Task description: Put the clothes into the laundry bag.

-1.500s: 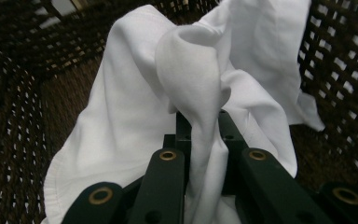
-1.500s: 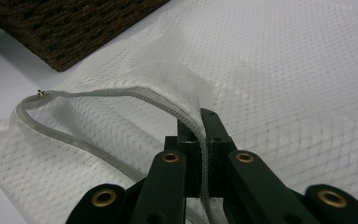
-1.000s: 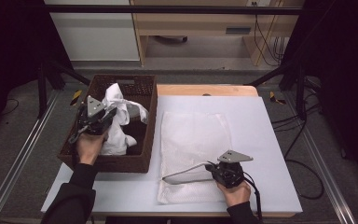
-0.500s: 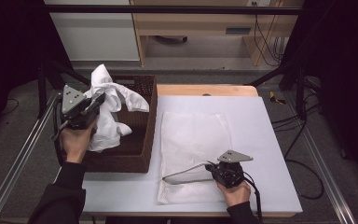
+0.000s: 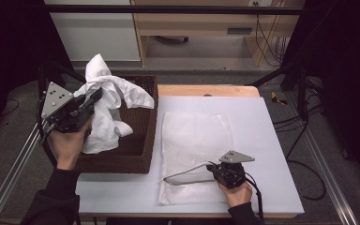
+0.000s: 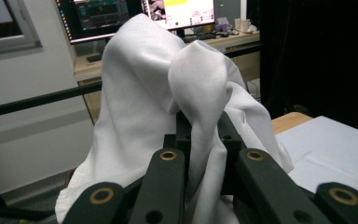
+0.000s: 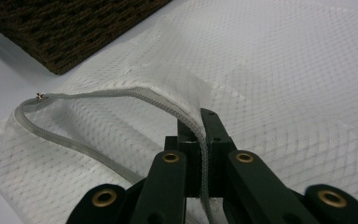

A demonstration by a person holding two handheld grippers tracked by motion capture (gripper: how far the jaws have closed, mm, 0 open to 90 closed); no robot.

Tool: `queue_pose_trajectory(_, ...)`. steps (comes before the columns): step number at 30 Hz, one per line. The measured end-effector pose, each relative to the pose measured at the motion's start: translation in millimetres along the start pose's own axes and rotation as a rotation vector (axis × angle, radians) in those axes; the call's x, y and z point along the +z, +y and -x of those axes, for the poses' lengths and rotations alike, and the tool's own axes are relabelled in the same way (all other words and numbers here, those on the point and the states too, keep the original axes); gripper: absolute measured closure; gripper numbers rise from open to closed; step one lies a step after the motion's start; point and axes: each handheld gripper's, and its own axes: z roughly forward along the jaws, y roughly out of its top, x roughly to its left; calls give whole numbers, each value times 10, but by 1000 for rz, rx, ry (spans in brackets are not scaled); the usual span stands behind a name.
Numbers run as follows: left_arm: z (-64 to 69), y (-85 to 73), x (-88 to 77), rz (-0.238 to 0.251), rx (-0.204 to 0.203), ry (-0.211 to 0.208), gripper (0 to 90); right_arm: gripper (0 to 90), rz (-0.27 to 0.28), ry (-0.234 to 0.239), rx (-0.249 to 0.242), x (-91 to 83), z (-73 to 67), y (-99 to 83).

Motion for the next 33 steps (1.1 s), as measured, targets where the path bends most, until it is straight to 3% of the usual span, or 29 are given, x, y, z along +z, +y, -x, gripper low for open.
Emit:
queue_pose_trajectory(7,168,72,-108,34,29,-59,831,882,9,-12,3,-10,4,6)
queue_pose_trajectory(14,329,117,-220,48,6,-145,831,881,19,-10,16,-25,16,10)
queue_pose_trajectory(21,546,162,-324,64,33,-210,831,881,26,-21,15,-31,50,21)
queue_pose_trajectory(26,748,141,-372,65,52,-266,831,882,31,-22,29,-31,85,28)
queue_pose_trajectory(33,952,59,-409,66,45,-343,831,882,46,-34,37,-29,154,38)
